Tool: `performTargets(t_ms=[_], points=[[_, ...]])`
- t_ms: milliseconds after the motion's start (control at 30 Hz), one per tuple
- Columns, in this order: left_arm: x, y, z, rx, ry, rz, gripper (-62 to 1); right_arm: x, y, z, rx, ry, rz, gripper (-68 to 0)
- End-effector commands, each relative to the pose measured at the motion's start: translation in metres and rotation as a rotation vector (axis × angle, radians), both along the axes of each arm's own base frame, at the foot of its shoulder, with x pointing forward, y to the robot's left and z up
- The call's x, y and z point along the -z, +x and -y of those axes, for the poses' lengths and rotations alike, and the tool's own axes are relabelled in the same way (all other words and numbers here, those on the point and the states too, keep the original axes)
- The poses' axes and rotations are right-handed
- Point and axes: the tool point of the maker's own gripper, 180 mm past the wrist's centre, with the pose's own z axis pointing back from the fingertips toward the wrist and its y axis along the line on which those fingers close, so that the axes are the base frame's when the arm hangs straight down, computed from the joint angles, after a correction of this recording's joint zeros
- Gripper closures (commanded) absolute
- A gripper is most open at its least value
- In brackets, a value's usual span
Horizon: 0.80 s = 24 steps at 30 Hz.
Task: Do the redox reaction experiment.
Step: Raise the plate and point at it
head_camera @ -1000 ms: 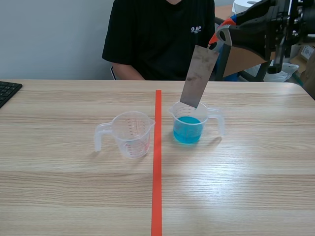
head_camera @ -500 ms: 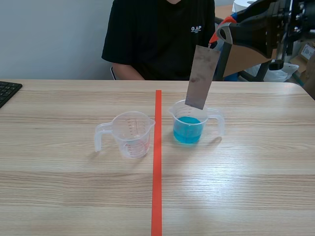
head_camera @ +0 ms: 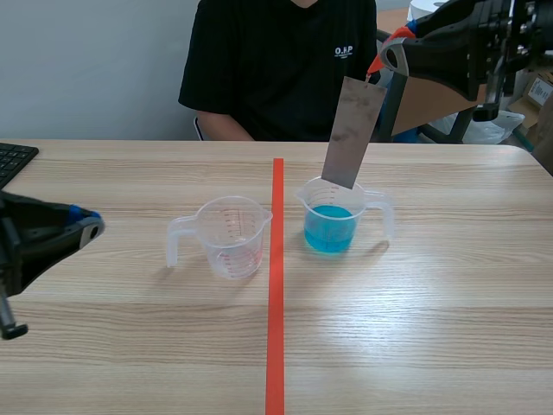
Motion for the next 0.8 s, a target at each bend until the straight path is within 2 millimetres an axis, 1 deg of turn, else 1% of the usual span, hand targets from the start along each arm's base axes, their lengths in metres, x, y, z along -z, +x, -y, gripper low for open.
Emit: performTargets(t_ms=[0,133,233,367,500,600,767], points=[[-0.006,0.005,0.019,0.028,-0.028,0.03,-4.0,-0.024,0.003,0.002,-0.005,0.029,0.055,-1.3],[0.0,0.018,0.055,0.095,0.014,0.065,-4.0,-0.024,0.003,0.002,-0.005,0.029,0.055,-1.3],[0.003,0.033,0.076,0.109,0.018,0.095,-4.0,-0.024,0.003,0.002,-0.005,0.029,0.055,-1.3],[0.009,0.056,0.092,0.079,0.013,0.113,-4.0,-0.024,0.003,0.002,-0.005,0.029,0.055,-1.3],[0.016,0.073,0.102,0.063,0.002,0.109,-4.0,-0.024,0.003,0.002,-0.005,0.029,0.055,-1.3],[0.022,0.081,0.111,0.063,-0.002,0.102,-4.0,-0.024,0.003,0.002,-0.005,0.029,0.055,-1.3],[0.029,0.091,0.132,0.088,-0.007,0.098,-4.0,-0.024,0.003,0.002,-0.005,0.028,0.055,-1.3]])
